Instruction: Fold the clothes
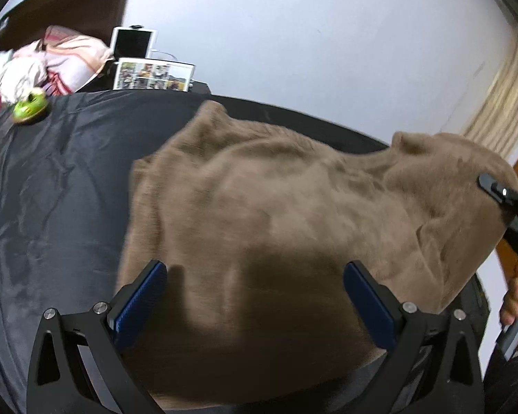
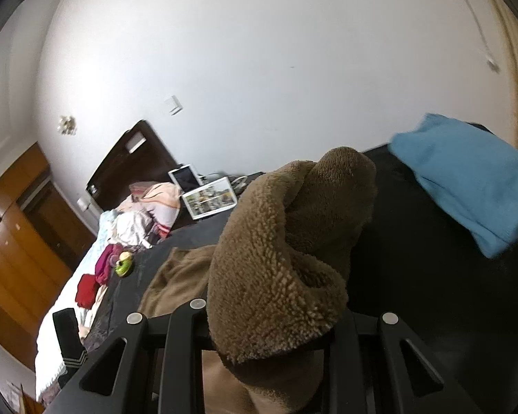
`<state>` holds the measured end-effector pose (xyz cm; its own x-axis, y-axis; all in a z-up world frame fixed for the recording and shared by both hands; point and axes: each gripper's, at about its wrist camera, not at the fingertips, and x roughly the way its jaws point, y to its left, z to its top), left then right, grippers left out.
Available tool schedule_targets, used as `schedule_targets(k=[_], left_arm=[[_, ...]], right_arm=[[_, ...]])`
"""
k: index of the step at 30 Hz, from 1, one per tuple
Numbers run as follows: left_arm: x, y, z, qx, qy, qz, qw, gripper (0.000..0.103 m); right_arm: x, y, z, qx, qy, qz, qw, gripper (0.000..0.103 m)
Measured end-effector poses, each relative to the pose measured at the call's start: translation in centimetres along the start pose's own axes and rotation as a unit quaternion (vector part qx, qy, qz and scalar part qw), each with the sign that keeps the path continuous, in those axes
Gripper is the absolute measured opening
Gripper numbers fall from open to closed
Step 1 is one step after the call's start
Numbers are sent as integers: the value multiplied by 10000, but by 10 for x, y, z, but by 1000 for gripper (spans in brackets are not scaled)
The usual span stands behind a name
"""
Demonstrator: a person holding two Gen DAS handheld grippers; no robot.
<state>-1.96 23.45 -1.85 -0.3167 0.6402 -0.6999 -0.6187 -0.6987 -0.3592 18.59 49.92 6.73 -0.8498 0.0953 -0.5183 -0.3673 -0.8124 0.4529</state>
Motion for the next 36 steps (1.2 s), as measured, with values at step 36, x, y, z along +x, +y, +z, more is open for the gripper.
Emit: schedule_targets(k=[36], left_arm=[[-26, 88, 8, -1943, -54, -3025, 9331, 102]], right_arm=[[73, 214, -161, -3321, -151, 244, 9428, 28]])
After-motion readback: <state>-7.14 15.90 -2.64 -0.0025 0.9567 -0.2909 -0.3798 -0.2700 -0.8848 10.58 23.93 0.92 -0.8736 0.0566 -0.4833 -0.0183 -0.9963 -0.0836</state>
